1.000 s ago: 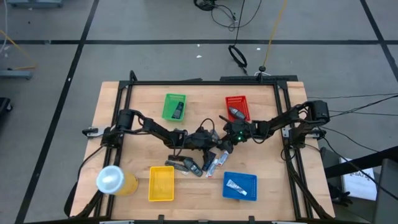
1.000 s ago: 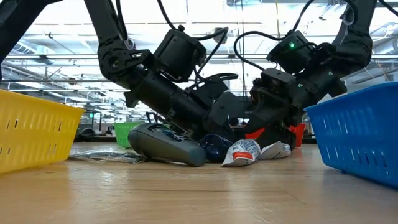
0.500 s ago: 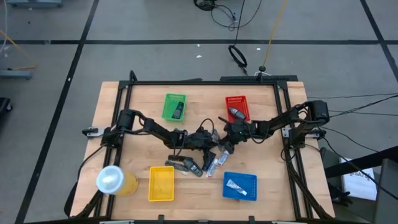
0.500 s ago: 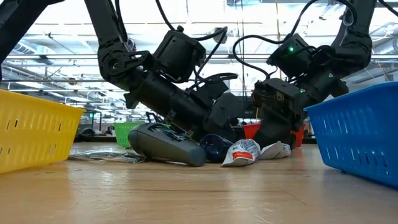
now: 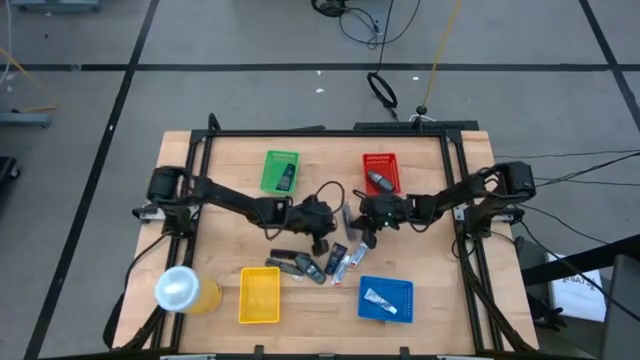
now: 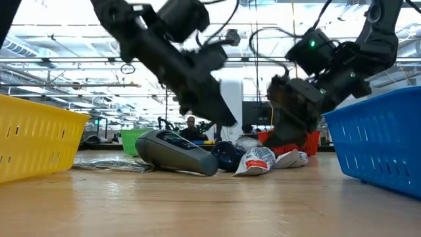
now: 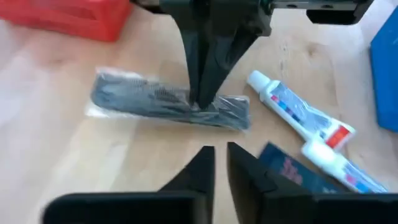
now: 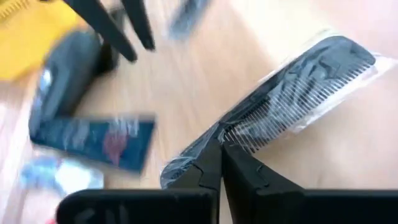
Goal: Pick & Place Travel size toiletries
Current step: Put the black hairbrush into the yellow bin
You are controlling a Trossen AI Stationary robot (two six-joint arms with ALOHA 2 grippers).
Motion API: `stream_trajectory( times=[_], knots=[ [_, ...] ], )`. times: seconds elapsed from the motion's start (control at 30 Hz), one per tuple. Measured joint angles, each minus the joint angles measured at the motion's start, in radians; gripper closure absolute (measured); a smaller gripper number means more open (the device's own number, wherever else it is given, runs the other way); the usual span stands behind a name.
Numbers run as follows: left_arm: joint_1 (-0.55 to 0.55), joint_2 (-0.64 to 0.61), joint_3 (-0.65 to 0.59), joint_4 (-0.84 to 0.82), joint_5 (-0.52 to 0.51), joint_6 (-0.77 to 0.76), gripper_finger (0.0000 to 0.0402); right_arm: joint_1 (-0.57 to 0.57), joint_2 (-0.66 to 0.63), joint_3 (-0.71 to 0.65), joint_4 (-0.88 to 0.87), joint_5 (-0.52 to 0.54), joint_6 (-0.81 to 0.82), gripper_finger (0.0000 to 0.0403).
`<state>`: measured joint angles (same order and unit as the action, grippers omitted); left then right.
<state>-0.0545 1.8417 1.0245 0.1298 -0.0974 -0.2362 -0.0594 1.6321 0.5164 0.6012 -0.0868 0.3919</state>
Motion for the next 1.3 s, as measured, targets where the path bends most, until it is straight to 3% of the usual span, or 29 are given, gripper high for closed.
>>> stream_trajectory(
  times=[0.2,0.4,0.5,0.6,0.73,0.97,1.2,1.3],
  knots=[
    [0.001,-0.126,-0.002,-0.121,-0.052,-0.013,0.0263,0.061,-0.059,-0.025,0.145,0.147,-0.216,0.0402],
    [0.002,-0.096,-0.008,-0.004,-0.245,-0.072,0.0178,0.145,-0.071,-0.06,0.319,0.252,-0.421,0.0402],
    [0.001,-0.067,-0.01,0.112,-0.271,-0.061,0.0152,0.167,-0.07,-0.072,0.337,0.286,-0.45,0.0403],
    [0.001,-0.045,-0.011,0.24,-0.243,-0.038,0.0144,0.18,-0.072,-0.078,0.344,0.3,-0.457,0.0402],
    [0.0,-0.044,-0.009,0.283,-0.213,-0.027,0.0162,0.18,-0.071,-0.09,0.342,0.306,-0.457,0.0402],
    [0.008,-0.058,-0.008,0.234,-0.214,-0.036,0.0186,0.179,-0.071,-0.111,0.347,0.379,-0.454,0.0402],
    [0.06,-0.057,-0.008,0.073,-0.139,-0.189,0.0151,0.179,-0.072,-0.112,0.359,0.375,-0.456,0.0402],
    [0.084,-0.048,-0.008,0.057,-0.035,-0.22,0.0133,0.179,-0.072,-0.112,0.358,0.375,-0.456,0.0402]
  ],
)
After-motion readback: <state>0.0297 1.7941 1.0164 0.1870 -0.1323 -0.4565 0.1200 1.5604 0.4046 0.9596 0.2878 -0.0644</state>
